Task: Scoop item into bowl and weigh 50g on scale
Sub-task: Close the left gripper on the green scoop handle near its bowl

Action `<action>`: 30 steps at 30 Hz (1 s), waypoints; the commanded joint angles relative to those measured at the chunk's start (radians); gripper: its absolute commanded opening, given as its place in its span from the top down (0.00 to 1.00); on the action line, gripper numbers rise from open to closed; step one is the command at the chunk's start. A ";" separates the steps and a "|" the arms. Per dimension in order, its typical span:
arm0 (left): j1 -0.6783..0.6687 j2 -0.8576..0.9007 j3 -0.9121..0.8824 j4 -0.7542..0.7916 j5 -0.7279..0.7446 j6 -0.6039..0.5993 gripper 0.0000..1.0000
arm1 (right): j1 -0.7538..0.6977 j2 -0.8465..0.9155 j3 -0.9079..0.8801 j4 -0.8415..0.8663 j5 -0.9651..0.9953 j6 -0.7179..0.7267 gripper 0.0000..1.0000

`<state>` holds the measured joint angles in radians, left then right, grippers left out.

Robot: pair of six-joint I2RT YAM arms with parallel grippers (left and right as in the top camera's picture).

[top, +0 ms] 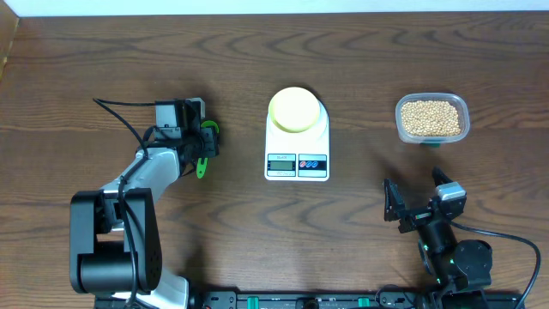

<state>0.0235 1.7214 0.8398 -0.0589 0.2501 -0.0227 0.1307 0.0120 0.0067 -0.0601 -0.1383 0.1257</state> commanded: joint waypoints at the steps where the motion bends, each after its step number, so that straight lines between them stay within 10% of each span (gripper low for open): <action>1: 0.003 0.011 -0.018 -0.003 0.008 -0.001 0.49 | 0.008 -0.006 -0.002 -0.003 0.001 0.008 0.01; 30: 0.003 0.011 -0.018 0.001 0.008 0.003 0.37 | 0.008 -0.006 -0.002 -0.003 0.000 0.008 0.01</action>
<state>0.0235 1.7214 0.8398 -0.0582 0.2539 -0.0254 0.1307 0.0120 0.0067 -0.0601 -0.1383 0.1261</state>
